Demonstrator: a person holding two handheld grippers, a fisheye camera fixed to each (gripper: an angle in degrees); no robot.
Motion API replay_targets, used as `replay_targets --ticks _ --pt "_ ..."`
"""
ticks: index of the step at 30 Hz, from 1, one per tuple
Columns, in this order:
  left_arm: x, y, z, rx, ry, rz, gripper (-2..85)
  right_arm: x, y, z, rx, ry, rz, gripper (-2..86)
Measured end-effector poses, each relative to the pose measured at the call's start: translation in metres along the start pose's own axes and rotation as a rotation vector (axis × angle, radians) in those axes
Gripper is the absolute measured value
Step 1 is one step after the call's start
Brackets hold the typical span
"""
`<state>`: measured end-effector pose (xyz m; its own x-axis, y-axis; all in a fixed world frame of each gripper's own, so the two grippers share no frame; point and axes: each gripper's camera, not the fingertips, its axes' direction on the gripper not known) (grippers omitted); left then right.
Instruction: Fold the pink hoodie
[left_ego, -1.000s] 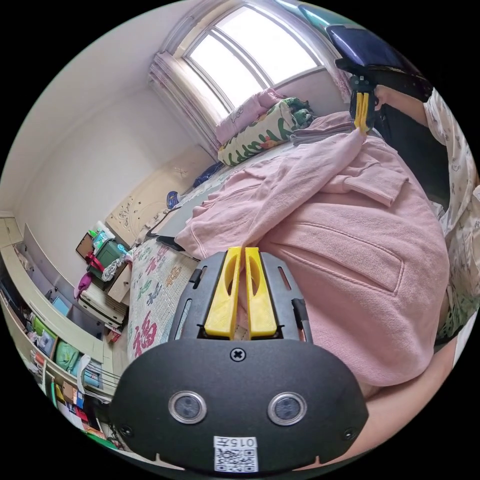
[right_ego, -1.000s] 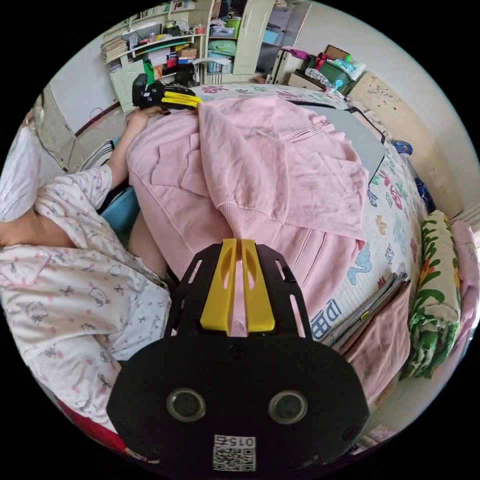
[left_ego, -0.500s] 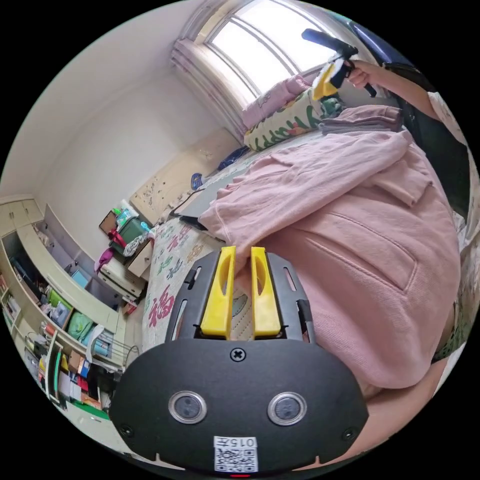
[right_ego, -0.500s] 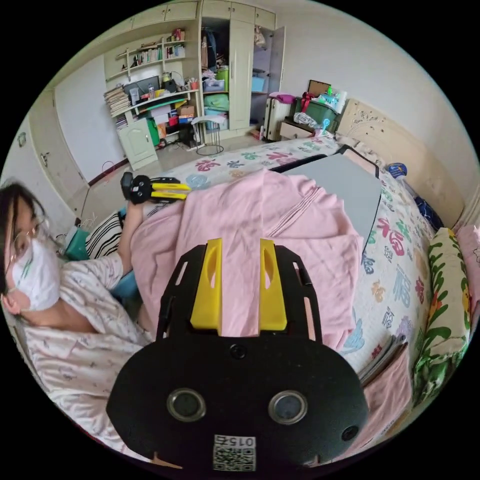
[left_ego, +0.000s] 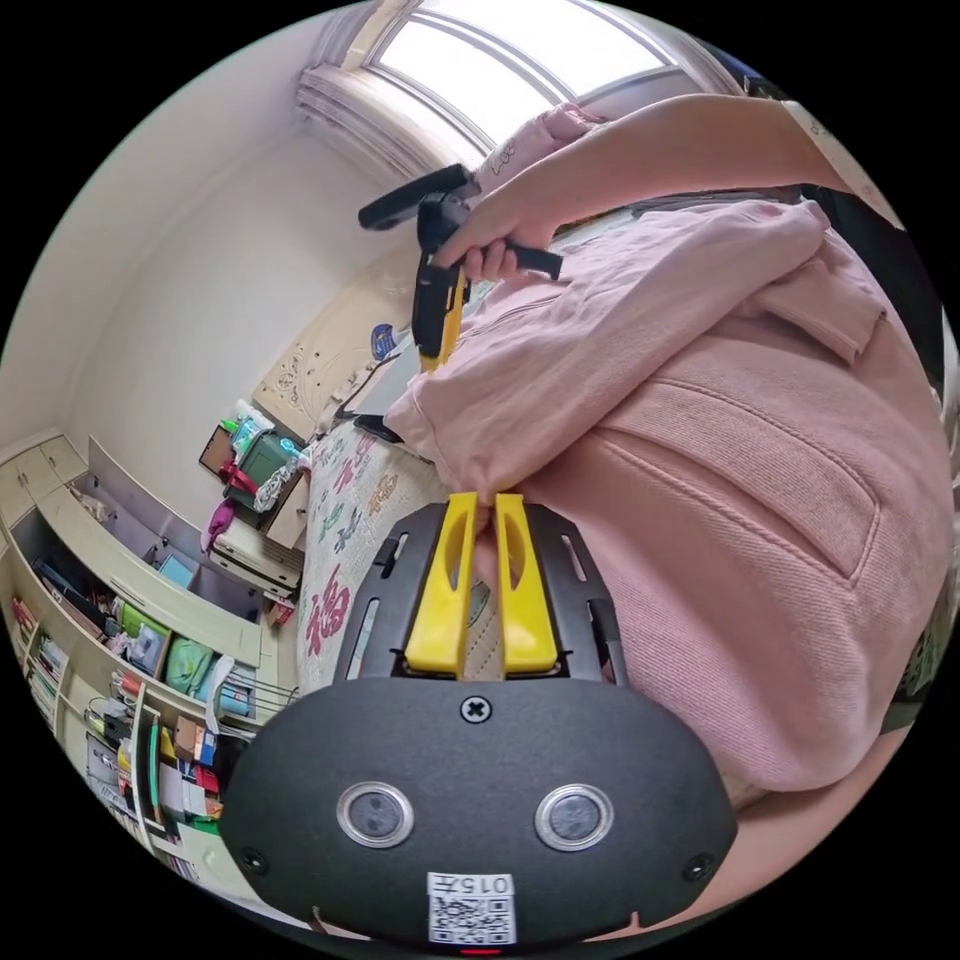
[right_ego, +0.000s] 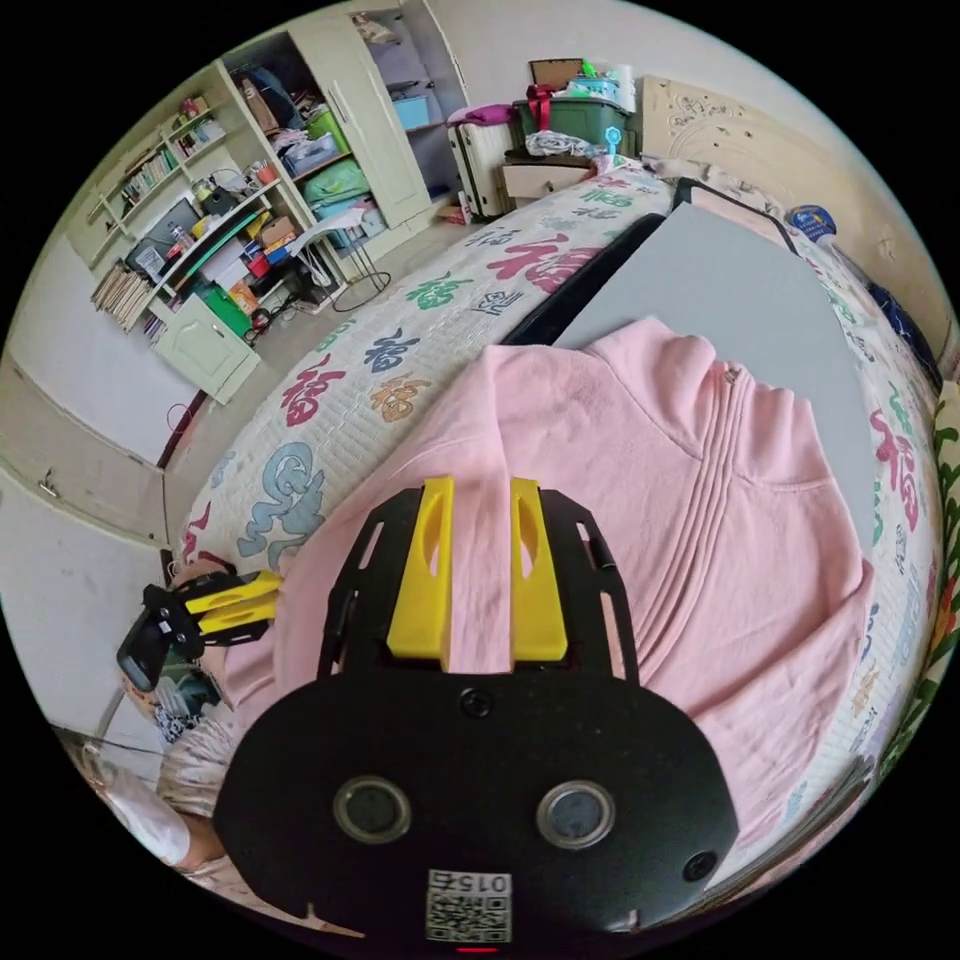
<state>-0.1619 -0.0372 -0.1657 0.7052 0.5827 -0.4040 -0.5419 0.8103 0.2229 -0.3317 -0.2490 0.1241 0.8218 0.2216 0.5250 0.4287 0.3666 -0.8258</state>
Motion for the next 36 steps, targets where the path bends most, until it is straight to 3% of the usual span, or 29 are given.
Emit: replay_targets --ticks 4,10,17,23,29,33,36 --pt "0.004 0.004 0.002 -0.005 -0.026 -0.001 1.3 -0.010 -0.027 0.007 -0.037 0.006 -0.002 7.2" --pt "-0.005 0.016 -0.001 0.000 -0.098 -0.081 0.7 -0.052 -0.063 0.002 -0.006 0.215 -0.061 0.2" --pt "0.003 0.020 0.014 -0.073 -0.083 -0.026 0.8 -0.067 -0.058 0.002 0.010 0.249 -0.105 4.0" --pt "-0.006 0.037 -0.015 0.093 -0.030 -0.061 1.2 -0.041 0.069 -0.128 0.164 0.073 -0.232 6.5" --pt "-0.008 0.023 -0.094 0.531 0.211 -0.100 1.2 -0.002 0.262 -0.209 0.109 0.244 -0.244 7.2" --pt "0.037 -0.052 -0.137 0.653 0.423 0.163 2.0 0.023 0.337 -0.216 0.054 0.232 -0.183 8.8" --pt "0.070 -0.123 -0.141 0.533 0.553 0.312 3.7 0.035 0.350 -0.203 0.002 0.145 -0.170 12.1"
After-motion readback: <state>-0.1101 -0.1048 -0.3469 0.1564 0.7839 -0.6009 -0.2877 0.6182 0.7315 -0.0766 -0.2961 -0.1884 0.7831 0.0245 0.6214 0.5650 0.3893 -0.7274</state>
